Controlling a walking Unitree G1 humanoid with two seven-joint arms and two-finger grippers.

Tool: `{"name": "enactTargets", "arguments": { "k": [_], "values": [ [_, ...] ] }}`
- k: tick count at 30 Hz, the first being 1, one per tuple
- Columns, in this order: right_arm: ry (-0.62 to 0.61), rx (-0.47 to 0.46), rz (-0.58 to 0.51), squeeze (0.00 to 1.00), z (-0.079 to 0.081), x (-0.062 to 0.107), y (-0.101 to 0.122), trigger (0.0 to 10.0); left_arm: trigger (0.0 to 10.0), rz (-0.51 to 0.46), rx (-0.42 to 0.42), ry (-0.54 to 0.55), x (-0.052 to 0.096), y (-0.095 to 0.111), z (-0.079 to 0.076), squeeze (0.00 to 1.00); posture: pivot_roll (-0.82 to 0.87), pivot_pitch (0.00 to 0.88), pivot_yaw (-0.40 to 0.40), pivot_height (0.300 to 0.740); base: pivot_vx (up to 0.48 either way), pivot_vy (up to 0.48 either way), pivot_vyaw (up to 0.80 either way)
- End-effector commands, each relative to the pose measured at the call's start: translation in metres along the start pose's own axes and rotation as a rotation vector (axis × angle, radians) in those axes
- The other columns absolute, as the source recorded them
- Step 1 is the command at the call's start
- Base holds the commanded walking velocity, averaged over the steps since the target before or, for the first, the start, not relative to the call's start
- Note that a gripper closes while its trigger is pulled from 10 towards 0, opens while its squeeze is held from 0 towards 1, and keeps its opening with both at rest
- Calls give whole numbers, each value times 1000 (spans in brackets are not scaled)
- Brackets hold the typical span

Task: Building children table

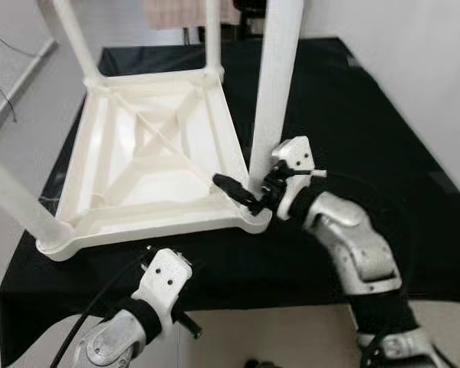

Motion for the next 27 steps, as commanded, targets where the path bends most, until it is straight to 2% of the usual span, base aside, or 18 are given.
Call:
{"name": "enactTargets", "arguments": {
  "k": [1,4,5,6,7,8,10,11,12,13,14,15,17,20,21,22,24,27],
  "values": [
    [66,-19,-3,0,-3,-2,-1,10000,10000,0,-22,-26,-3,-3,-4,0,9,49,-64,740,0,0,0],
    [88,-20,1,0,-8,-3,0,10000,10000,-5,-34,-32,-6,-3,-5,0,12,30,-67,740,0,0,0],
    [94,-44,12,0,-17,-6,-2,10000,10000,-18,-85,-46,-10,-2,-6,0,19,11,-74,740,0,0,0],
    [96,-63,24,0,-24,-8,-4,7176,10000,-28,-150,-53,-14,-1,-7,0,25,4,-77,740,0,0,0],
    [96,-63,24,0,-24,-8,-4,7176,10000,-28,-150,-53,-14,-1,-7,0,25,4,-77,740,0,0,0],
    [89,-79,40,0,-29,-10,-8,0,10000,-35,-208,-58,-18,1,-8,0,33,0,-80,740,0,0,0],
    [89,-79,40,0,-29,-10,-8,0,10000,-35,-208,-58,-18,1,-8,0,33,0,-80,740,0,0,0],
    [83,-96,63,0,-34,-11,-16,0,10000,-34,-348,-109,-26,2,-17,0,37,0,-82,740,0,0,0],
    [83,-96,63,0,-34,-11,-16,0,10000,-34,-348,-109,-26,2,-17,0,37,0,-82,740,0,0,0],
    [85,-100,68,0,-35,-11,-18,0,10000,-33,-399,-116,-28,2,-19,0,36,0,-82,740,0,0,0],
    [68,-84,87,0,-38,-9,-22,0,10000,-49,-507,-98,-32,4,-18,0,32,0,-79,740,0,0,0],
    [68,-84,87,0,-38,-9,-22,0,10000,-49,-507,-98,-32,4,-18,0,32,0,-79,740,0,0,0],
    [35,-47,121,0,-43,-7,-28,0,10000,-66,-624,-75,-36,5,-15,0,30,0,-76,740,0,0,0],
    [3,-41,126,0,-46,-5,-29,0,10000,-54,-633,-52,-38,5,-12,0,24,0,-71,740,0,0,0],
    [-33,-23,137,0,-49,-1,-30,0,10000,-27,-593,-51,-39,1,-12,0,19,0,-67,740,0,0,0],
    [-33,-23,137,0,-49,-1,-30,0,10000,-27,-593,-51,-39,1,-12,0,19,0,-67,740,0,0,0],
    [-172,-32,173,0,-50,12,-43,0,10000,-35,-531,-68,-40,-2,-17,0,1,0,-61,740,0,0,0],
    [-228,-39,190,0,-48,17,-49,0,10000,-31,-522,-62,-41,-3,-17,0,1,0,-61,740,0,0,0]
  ]
}}
Point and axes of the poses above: a point about 5 cm out from each wrist's last joint towards the gripper, its own x axis pointing back from the gripper into the wrist, its own y axis along the axis of the wrist's last joint, z = x × y, the point moved 2 cm from there along -x, pointing out of the wrist towards the gripper, and after that the axes turned 8 degrees about -x, right-handed, at the moved point
